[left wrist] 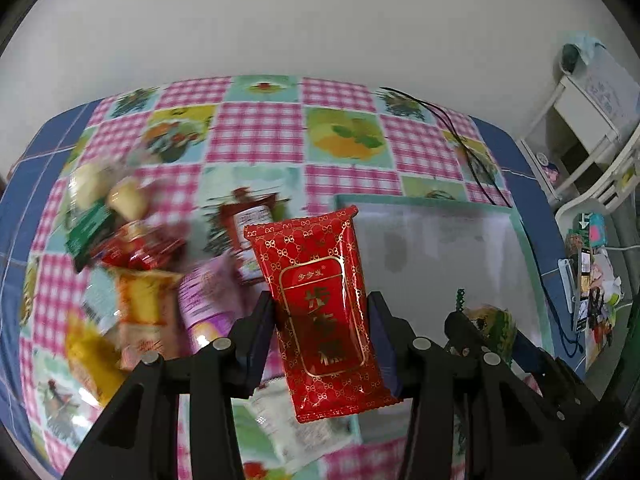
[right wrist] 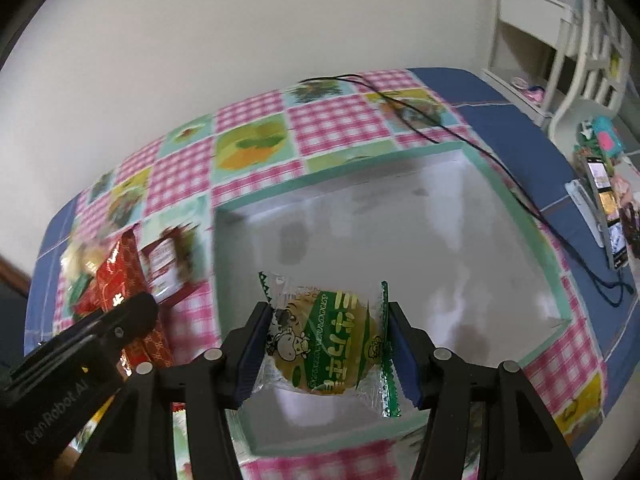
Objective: Organize snacks
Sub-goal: 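Carry both snacks into the white tray and open both tools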
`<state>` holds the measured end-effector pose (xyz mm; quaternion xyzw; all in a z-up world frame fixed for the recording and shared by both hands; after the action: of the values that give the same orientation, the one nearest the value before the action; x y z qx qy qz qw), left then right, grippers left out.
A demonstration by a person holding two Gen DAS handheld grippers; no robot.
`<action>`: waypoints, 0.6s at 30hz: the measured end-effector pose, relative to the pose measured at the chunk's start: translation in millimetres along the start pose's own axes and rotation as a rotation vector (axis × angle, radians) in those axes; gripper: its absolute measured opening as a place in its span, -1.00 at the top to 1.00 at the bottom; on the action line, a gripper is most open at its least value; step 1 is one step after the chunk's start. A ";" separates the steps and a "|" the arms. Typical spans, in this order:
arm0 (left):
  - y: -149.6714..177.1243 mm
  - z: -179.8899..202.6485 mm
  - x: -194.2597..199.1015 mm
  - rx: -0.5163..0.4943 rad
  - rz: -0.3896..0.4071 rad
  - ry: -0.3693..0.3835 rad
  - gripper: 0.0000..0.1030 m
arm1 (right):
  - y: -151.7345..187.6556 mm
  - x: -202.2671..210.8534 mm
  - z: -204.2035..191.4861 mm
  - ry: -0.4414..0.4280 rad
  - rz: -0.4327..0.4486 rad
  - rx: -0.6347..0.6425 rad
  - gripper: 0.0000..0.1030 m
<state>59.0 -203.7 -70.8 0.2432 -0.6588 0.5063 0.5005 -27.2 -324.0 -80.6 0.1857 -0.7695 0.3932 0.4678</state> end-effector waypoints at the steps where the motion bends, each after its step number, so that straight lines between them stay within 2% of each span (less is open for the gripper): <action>1: -2.5 5.0 -2.6 -0.008 0.002 0.001 0.07 | -3.3 -2.4 4.8 0.006 0.001 -0.012 -0.16; 10: -24.7 45.0 -35.0 -0.060 0.028 0.034 0.07 | -31.5 -21.3 39.2 0.086 0.026 -0.027 -0.16; 18: -37.0 63.1 -62.6 -0.071 0.042 0.073 0.07 | -46.0 -44.8 64.4 0.119 0.022 -0.055 -0.16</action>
<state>87.4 -286.4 -111.0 0.1929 -0.6627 0.5015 0.5216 -11.9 -406.4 -115.9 0.1407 -0.7529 0.3873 0.5132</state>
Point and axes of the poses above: each gripper's, at about its wrist camera, not at the fingertips, and x roughly against the way its jaws point, z to its right, y to its underside, the point moved 7 cm from there along -x, roughly the way its jaws point, and after that the axes turned 9 degrees about -y, right-handed, at the moved point
